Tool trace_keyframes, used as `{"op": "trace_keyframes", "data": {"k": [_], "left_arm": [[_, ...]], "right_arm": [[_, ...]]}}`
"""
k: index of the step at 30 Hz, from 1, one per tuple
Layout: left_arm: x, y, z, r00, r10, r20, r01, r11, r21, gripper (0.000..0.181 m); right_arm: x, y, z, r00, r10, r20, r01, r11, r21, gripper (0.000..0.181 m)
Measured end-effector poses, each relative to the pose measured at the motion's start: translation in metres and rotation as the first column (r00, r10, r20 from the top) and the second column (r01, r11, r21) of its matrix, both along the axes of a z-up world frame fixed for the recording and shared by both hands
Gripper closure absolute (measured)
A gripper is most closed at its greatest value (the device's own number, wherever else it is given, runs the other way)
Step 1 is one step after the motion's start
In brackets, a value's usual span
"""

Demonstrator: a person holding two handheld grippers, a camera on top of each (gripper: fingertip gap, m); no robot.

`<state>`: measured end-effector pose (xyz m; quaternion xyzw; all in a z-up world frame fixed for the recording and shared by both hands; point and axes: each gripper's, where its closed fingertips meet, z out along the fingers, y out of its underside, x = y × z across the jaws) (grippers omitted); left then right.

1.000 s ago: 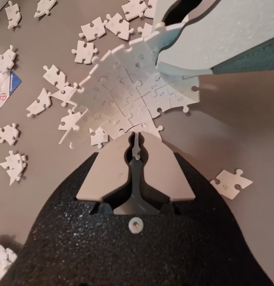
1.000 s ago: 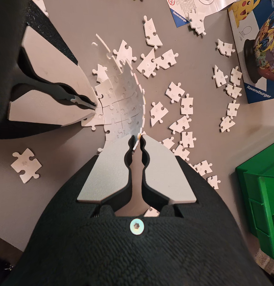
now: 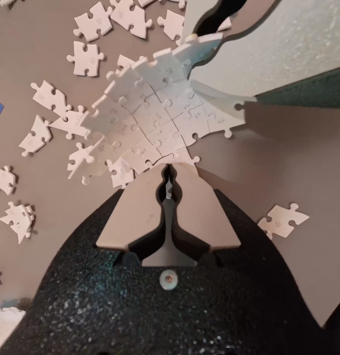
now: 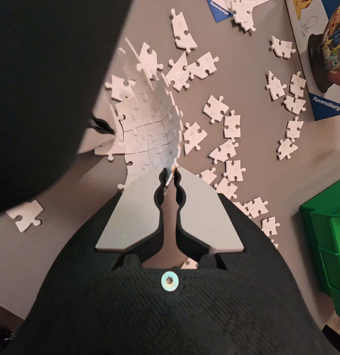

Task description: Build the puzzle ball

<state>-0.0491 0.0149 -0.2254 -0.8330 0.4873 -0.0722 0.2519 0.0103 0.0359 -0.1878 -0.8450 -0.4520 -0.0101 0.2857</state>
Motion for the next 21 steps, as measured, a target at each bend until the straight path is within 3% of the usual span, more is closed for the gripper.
{"op": "trace_keyframes", "data": {"k": [11, 21], "left_arm": [[0.0022, 0.0045, 0.0007, 0.989, 0.077, 0.127, -0.085, 0.994, 0.065, 0.181], [0.0015, 0.0044, 0.0003, 0.998, -0.003, -0.068, 0.011, 0.993, 0.116, 0.181]], "right_arm": [[0.0023, -0.0020, -0.0017, 1.000, 0.001, 0.009, -0.001, 1.000, -0.005, 0.173], [0.0012, 0.0000, -0.0019, 1.000, 0.002, 0.016, -0.002, 1.000, -0.004, 0.173]]}}
